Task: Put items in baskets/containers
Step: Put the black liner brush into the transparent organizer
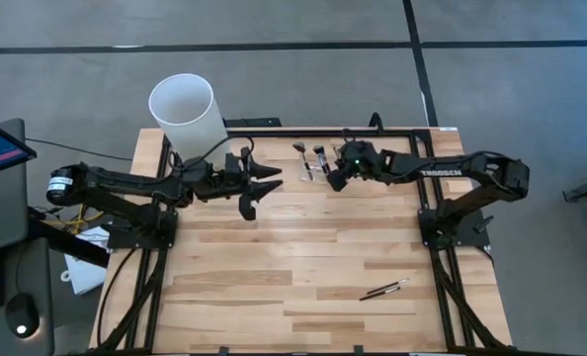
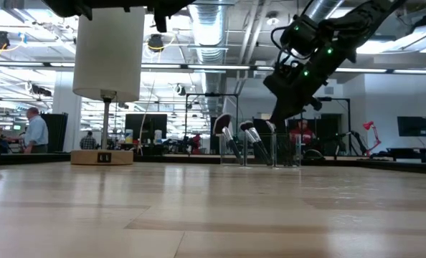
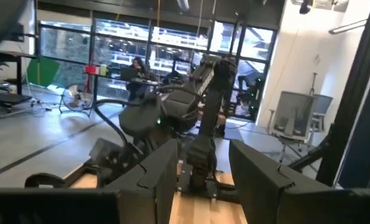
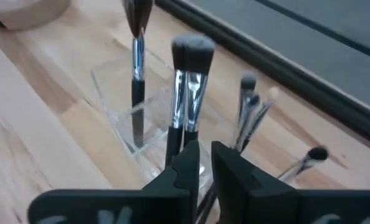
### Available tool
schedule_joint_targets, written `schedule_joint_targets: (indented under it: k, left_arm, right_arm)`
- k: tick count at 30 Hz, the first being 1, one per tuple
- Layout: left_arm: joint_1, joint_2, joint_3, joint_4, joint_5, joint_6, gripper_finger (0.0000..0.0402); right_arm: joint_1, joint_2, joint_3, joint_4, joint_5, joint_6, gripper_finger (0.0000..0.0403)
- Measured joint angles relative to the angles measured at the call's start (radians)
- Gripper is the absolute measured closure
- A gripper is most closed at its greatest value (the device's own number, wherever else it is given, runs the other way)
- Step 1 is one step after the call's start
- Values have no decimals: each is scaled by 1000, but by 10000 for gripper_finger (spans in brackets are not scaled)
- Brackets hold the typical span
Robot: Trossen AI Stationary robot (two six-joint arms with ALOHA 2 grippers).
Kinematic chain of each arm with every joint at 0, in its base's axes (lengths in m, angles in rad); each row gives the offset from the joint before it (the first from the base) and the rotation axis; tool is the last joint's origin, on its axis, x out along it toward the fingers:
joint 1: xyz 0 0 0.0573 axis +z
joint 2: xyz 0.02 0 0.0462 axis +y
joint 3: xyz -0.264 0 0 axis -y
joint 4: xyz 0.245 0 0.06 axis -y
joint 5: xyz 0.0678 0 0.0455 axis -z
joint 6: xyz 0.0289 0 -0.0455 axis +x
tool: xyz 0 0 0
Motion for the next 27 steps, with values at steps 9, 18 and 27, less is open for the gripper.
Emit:
schedule_joint_targets:
  k: [9, 18, 27]
  left_arm:
    - [-47, 0, 0, -9, 0, 0, 259]
    - [-83, 0, 0, -22, 0, 0, 259]
    - [-133, 0, 0, -23, 0, -3, 259]
  right_arm:
    - [7, 4, 0, 15, 0, 0, 397]
    - [104, -150, 0, -2, 0, 2, 393]
    - [266, -223, 0, -83, 56, 104, 392]
